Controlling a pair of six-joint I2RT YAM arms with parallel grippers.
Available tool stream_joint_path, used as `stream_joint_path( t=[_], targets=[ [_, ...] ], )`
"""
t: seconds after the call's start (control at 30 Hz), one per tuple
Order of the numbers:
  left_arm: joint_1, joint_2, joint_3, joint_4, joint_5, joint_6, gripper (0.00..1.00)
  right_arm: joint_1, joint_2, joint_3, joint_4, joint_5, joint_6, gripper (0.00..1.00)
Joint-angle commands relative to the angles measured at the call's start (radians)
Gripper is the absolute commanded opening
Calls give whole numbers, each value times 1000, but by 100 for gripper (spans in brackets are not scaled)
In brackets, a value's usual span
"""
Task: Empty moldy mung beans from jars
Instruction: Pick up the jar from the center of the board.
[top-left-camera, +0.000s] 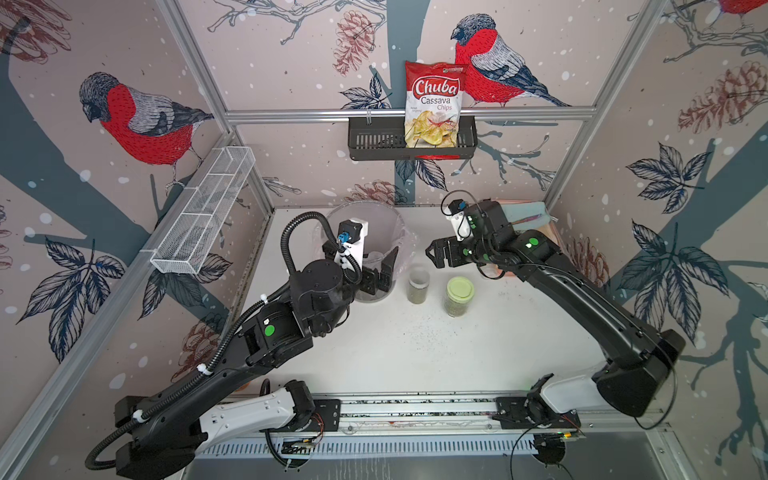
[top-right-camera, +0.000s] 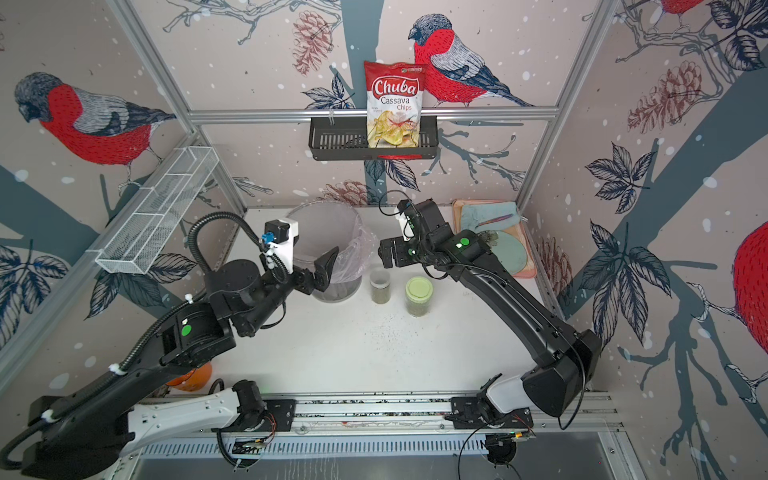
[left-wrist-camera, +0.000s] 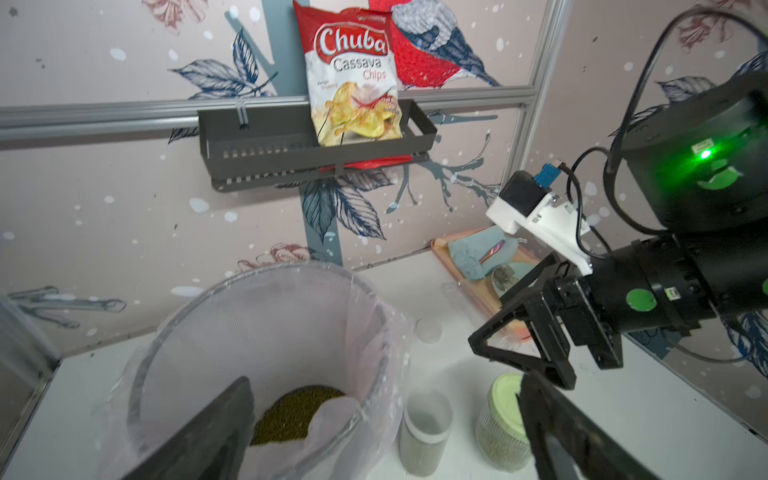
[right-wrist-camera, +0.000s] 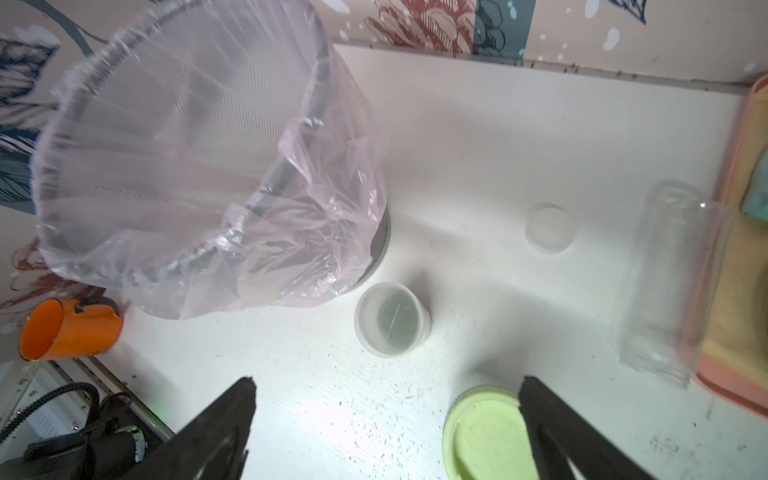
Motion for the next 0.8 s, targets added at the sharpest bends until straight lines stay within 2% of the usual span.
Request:
stream_joint_path(
  t=[0.0, 0.1, 0.33, 0.43, 0.53, 0.77],
  targets=[
    [-79, -56, -74, -113, -213, -183, 97, 23, 27, 29, -61, 40, -22, 90],
    [-167, -84, -147, -161, -298, -263, 97, 41, 73, 55, -97, 62, -39, 86],
    [-233, -112, -206, -212, -378, -427, 97, 78, 202, 130, -172, 58, -65, 80],
    [-234, -174, -234, -179, -420, -420, 97, 89, 247, 133, -194, 58, -73, 79],
    [-234, -244, -262, -125, -463, -357, 97, 104, 269, 118, -191, 47, -82, 81],
    [-233, -259, -237, -222, -567, -390, 97, 107, 310, 73, -149, 32, -85, 90]
  ],
)
